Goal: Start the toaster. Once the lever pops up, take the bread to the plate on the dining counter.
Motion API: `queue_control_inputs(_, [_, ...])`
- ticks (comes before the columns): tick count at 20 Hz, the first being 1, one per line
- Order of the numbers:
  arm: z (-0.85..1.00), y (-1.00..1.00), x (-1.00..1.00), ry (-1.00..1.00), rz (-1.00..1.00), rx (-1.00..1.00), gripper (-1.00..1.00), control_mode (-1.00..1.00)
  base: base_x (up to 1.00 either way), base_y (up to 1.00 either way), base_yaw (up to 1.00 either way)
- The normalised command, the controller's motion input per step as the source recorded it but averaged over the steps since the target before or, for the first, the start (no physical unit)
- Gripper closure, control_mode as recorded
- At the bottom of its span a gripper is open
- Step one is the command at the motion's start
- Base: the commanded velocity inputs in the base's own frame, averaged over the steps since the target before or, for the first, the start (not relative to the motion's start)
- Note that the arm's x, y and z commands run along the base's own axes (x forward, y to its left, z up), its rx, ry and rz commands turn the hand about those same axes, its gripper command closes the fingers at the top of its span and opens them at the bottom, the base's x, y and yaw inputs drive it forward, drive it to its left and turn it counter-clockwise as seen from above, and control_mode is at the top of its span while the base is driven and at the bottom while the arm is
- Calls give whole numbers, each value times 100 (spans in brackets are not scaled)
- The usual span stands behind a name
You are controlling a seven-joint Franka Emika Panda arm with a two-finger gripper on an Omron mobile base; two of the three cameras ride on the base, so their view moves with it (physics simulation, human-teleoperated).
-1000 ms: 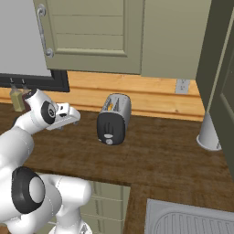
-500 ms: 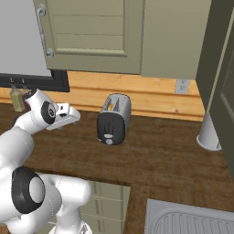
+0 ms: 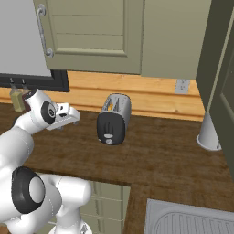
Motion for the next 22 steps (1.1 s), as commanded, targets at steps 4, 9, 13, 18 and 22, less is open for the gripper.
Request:
queue_control_inputs(4, [0, 0, 0, 0, 0, 0, -100, -100, 0, 0, 0])
queue_control_inputs(9, [0, 0, 0, 0, 0, 0, -100, -100, 0, 0, 0])
queue_control_inputs(13, [0, 0, 0, 0, 0, 0, -100, -100, 0, 0, 0])
queue_control_inputs(18, [0, 0, 0, 0, 0, 0, -100, -100, 0, 0, 0])
queue_control_inputs(22, [0, 0, 0, 0, 0, 0, -100, -100, 0, 0, 0])
